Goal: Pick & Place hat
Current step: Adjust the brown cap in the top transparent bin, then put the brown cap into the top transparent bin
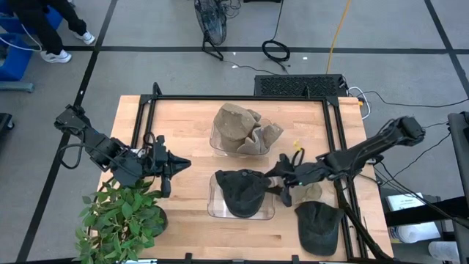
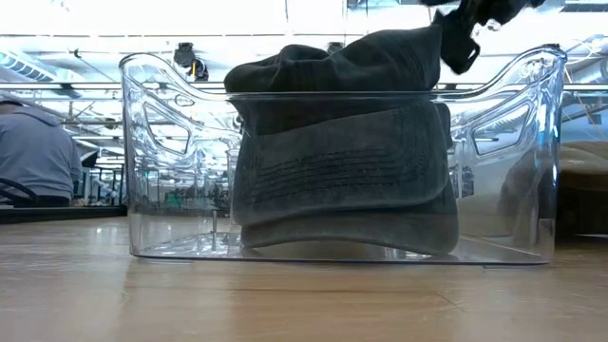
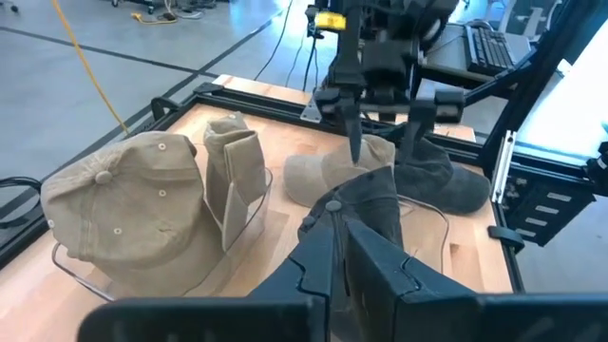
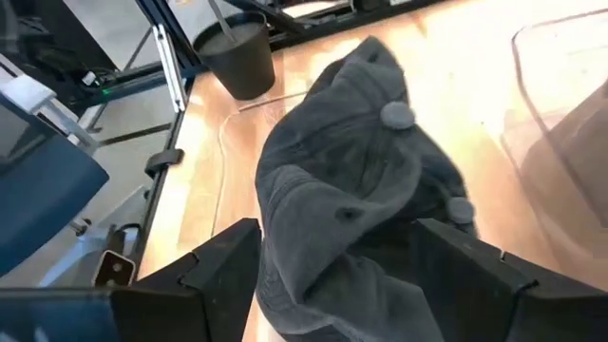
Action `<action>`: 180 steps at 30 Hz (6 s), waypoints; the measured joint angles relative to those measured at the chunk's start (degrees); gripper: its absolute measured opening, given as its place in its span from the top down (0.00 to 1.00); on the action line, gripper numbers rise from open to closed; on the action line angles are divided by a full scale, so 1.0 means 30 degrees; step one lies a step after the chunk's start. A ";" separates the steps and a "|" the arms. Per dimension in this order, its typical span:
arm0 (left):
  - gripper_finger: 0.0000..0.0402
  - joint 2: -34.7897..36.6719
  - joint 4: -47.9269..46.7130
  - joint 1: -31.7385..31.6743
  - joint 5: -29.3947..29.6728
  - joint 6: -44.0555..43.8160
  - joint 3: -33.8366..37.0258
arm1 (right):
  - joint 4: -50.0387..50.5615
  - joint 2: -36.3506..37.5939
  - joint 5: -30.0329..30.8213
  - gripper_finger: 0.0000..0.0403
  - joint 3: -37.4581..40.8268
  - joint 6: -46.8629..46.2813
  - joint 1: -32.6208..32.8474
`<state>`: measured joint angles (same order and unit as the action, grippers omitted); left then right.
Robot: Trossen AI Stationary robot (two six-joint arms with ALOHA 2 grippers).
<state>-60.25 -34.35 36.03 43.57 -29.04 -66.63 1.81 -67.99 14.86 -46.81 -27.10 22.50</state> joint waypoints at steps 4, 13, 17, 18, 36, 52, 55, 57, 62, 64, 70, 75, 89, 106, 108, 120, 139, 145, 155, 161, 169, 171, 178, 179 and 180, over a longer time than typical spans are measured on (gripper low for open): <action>0.92 -0.0036 0.0001 0.0000 -0.0005 0.0146 0.0000 | 0.0983 0.1587 0.0129 0.46 0.0000 -0.0259 0.0000; 0.99 -0.0159 0.0161 -0.0019 -0.0015 0.0841 0.0000 | 0.2422 0.2631 0.1974 0.93 -0.0431 0.0185 0.0710; 0.98 -0.0958 0.1594 -0.0508 -0.0012 0.1906 0.0000 | 0.6184 0.2639 0.2159 0.97 -0.1855 -0.0199 0.0917; 0.98 -0.1286 0.2132 -0.0674 -0.0013 0.2266 0.0000 | 0.7360 0.2633 0.2230 0.97 -0.2255 -0.0391 0.0918; 0.93 -0.7059 0.9818 -0.5934 -0.1773 0.3030 0.0022 | 1.5511 0.4717 0.2483 1.00 -0.3530 -0.1186 0.0911; 0.67 -0.6821 0.6396 -1.0970 -0.8915 0.4523 0.0015 | 1.3561 0.4075 0.3152 1.00 -0.2157 -0.5784 0.0903; 0.67 -0.6768 0.5747 -1.2344 -1.1388 0.4910 0.0015 | 1.1719 0.3114 0.3213 1.00 -0.2157 -0.6786 0.0903; 0.67 -0.6658 0.5750 -1.3003 -1.2935 0.5877 0.0015 | 1.0270 0.2408 0.3680 1.00 -0.2157 -0.7253 0.0911; 0.67 -0.6734 0.4524 -1.3612 -1.5570 0.9134 -0.0968 | 0.8636 0.0190 0.4616 1.00 -0.3316 -0.7604 0.1096; 0.67 -0.7109 0.3594 -1.3595 -1.5512 1.0118 -0.1763 | 0.9269 -0.0756 0.5196 1.00 -0.4459 -0.7610 0.1329; 0.67 -0.9374 0.1271 -1.3595 -1.5504 1.1805 -0.4932 | 1.2458 -0.2423 0.5996 1.00 -0.7368 -0.9002 0.1413; 0.67 -1.1196 0.0102 -1.3595 -1.5497 1.2167 -0.6566 | 1.4754 -0.2242 0.6029 1.00 -0.7541 -1.1316 0.1473; 0.39 -1.2178 0.0937 -1.3651 -1.5441 1.2796 -0.6710 | 1.8666 -0.2085 0.3957 1.00 -0.7541 -1.2644 0.1651; 0.47 -1.3951 0.3618 -1.4186 -1.4235 1.2395 -0.6707 | 1.9131 -0.1365 0.4108 1.00 -0.7541 -1.0419 0.1792; 0.65 -1.3555 0.3335 -1.4163 -1.4150 1.2954 -0.6700 | 1.9160 -0.1367 0.4113 1.00 -0.7541 -1.0110 0.1792; 0.99 -1.0824 0.2500 -1.4372 -1.4511 1.4922 -0.6688 | 1.8943 -0.1200 0.4630 1.00 -0.6601 -1.0148 0.1741; 0.99 -1.0538 -0.1963 -1.7207 -0.9606 1.2470 -0.4556 | 1.7468 -0.1200 0.4594 1.00 -0.5632 -1.1226 0.1734; 0.99 -1.0549 -0.1828 -1.7281 -1.0608 1.0906 -0.2782 | 1.7061 -0.1200 0.4609 1.00 -0.5632 -1.1202 0.1734; 0.86 -1.0571 -0.1777 -1.6968 -1.0513 0.9144 -0.2361 | 1.7054 -0.1200 0.4606 1.00 -0.5630 -1.1203 0.1734; 0.64 -1.0503 -0.1757 -1.6968 -1.0506 0.9209 -0.2616 | 1.7160 -0.1200 0.4558 1.00 -0.5628 -1.2167 0.1734; 0.41 -0.8957 -0.1692 -1.6968 -1.0466 0.9494 -0.2616 | 1.8075 -0.0632 0.2628 1.00 -0.5631 -1.5313 0.1741; 0.39 -0.8349 -0.1620 -1.6968 -1.0173 0.9646 -0.2619 | 1.8081 -0.0423 0.2511 1.00 -0.5632 -1.5448 0.1748; 0.37 -0.6725 -0.1463 -1.6968 -0.9981 0.9653 -0.2650 | 1.8052 0.0198 0.2424 1.00 -0.5632 -1.7021 0.1734; 0.38 -0.6591 -0.1441 -1.6968 -0.9981 0.9634 -0.2649 | 1.8038 0.0375 0.2076 1.00 -0.5632 -1.7271 0.1734; 0.38 -0.6483 -0.1498 -1.6968 -0.9981 0.9589 -0.2652 | 1.8024 0.0566 0.1513 1.00 -0.5632 -1.7511 0.1734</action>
<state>-79.70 -38.84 -14.87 13.63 -0.27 -74.59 55.88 -66.29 19.40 -63.70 -79.63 27.70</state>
